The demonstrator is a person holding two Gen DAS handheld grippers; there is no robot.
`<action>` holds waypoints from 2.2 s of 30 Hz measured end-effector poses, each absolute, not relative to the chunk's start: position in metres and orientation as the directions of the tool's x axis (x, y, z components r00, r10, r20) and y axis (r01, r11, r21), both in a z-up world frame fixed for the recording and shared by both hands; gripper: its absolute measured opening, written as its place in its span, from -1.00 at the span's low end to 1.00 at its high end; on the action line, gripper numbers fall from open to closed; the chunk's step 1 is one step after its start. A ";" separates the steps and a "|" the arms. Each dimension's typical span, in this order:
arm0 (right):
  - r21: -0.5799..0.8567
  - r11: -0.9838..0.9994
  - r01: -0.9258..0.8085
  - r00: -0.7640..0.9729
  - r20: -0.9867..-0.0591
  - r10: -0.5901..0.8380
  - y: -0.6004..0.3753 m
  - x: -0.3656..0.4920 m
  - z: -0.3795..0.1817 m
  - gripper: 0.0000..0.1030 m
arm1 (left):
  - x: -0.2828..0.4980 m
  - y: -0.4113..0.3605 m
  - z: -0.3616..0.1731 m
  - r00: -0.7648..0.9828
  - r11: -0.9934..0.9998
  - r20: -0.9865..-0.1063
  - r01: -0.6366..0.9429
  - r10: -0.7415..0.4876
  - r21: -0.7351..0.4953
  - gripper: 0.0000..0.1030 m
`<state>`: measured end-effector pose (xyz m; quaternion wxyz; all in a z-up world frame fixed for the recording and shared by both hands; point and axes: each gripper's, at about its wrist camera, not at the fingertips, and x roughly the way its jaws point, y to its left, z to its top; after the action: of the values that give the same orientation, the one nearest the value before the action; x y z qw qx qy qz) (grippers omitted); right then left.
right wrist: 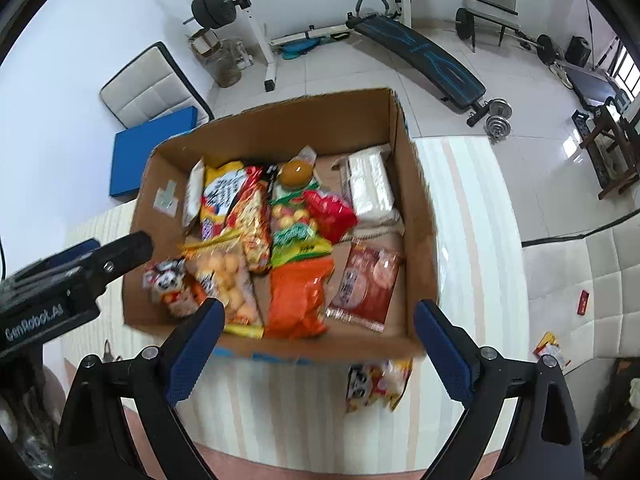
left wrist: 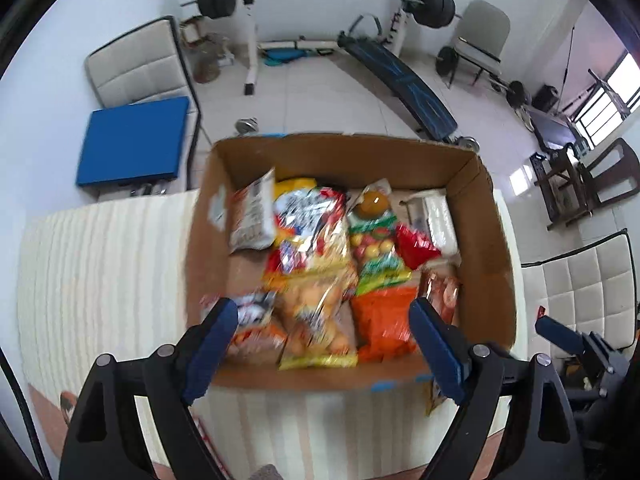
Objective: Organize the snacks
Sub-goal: 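Open both tools to release the items and move back to the table, then grasp the red spicy strip packet with the left tool while the right tool grasps the yellow panda chip bag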
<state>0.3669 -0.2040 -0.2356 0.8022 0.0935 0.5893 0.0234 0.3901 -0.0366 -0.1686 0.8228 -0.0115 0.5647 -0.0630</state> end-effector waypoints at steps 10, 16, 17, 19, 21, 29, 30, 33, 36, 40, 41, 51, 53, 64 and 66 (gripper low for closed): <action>0.195 0.963 0.183 0.187 -0.969 0.161 -0.236 0.300 -0.306 0.90 | 0.302 -0.017 -0.245 0.262 0.997 -0.963 -0.018 -0.064 -0.071 0.70; 0.192 0.953 0.235 0.135 -0.977 0.164 -0.251 0.304 -0.362 0.89 | 0.290 -0.019 -0.291 0.191 0.997 -0.980 -0.041 -0.062 -0.071 0.70; 0.195 0.952 0.237 0.128 -0.977 0.168 -0.252 0.306 -0.368 0.89 | 0.289 -0.019 -0.295 0.185 0.997 -0.981 -0.041 -0.058 -0.067 0.70; 0.197 0.948 0.249 0.105 -0.979 0.176 -0.254 0.311 -0.384 0.89 | 0.289 -0.021 -0.303 0.172 0.997 -0.983 -0.042 -0.058 -0.066 0.70; 0.208 0.944 0.255 0.085 -0.978 0.193 -0.255 0.314 -0.395 0.88 | 0.287 -0.022 -0.309 0.167 0.998 -0.985 -0.038 -0.051 -0.058 0.70; 0.175 0.957 0.230 0.039 -0.984 0.171 -0.251 0.305 -0.403 0.28 | 0.278 -0.023 -0.315 0.158 0.999 -0.987 -0.033 -0.033 -0.039 0.70; 0.174 0.959 0.223 0.035 -0.985 0.170 -0.250 0.299 -0.401 0.28 | 0.274 -0.017 -0.316 0.159 0.999 -0.987 -0.036 -0.030 -0.036 0.70; 0.167 0.966 0.198 0.007 -0.986 0.169 -0.242 0.279 -0.399 0.28 | 0.266 -0.004 -0.320 0.153 0.998 -0.988 -0.054 -0.009 -0.017 0.70; 0.169 0.966 0.197 -0.019 -0.984 0.176 -0.232 0.253 -0.398 0.28 | 0.255 0.018 -0.325 0.124 0.996 -0.992 -0.089 0.002 -0.010 0.70; 0.192 0.960 0.206 -0.054 -0.977 0.207 -0.211 0.226 -0.399 0.28 | 0.233 0.065 -0.339 0.063 0.985 -0.998 -0.171 0.024 0.013 0.70; 0.200 0.956 0.213 -0.061 -0.974 0.217 -0.207 0.223 -0.401 0.28 | 0.230 0.076 -0.344 0.045 0.981 -0.999 -0.191 0.030 0.021 0.70; 0.164 0.971 0.172 -0.088 -0.980 0.181 -0.161 0.225 -0.413 0.30 | 0.220 0.148 -0.404 -0.116 0.930 -0.988 -0.364 -0.105 -0.057 0.70; 0.162 0.973 0.165 -0.089 -0.980 0.178 -0.157 0.231 -0.415 0.30 | 0.222 0.148 -0.412 -0.126 0.929 -0.986 -0.366 -0.105 -0.053 0.70; 0.193 0.965 0.176 -0.155 -0.963 0.221 -0.143 0.236 -0.434 0.64 | 0.229 0.122 -0.409 -0.082 0.960 -0.994 -0.276 -0.070 -0.045 0.00; 0.199 0.965 0.169 -0.151 -0.963 0.225 -0.144 0.237 -0.432 0.66 | 0.232 0.106 -0.410 -0.084 0.968 -0.995 -0.249 -0.061 -0.039 0.00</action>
<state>0.2368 -0.1435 -0.4321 0.6386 0.1296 0.7582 0.0219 0.2315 0.1059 -0.4104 0.6685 -0.1058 0.7328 0.0700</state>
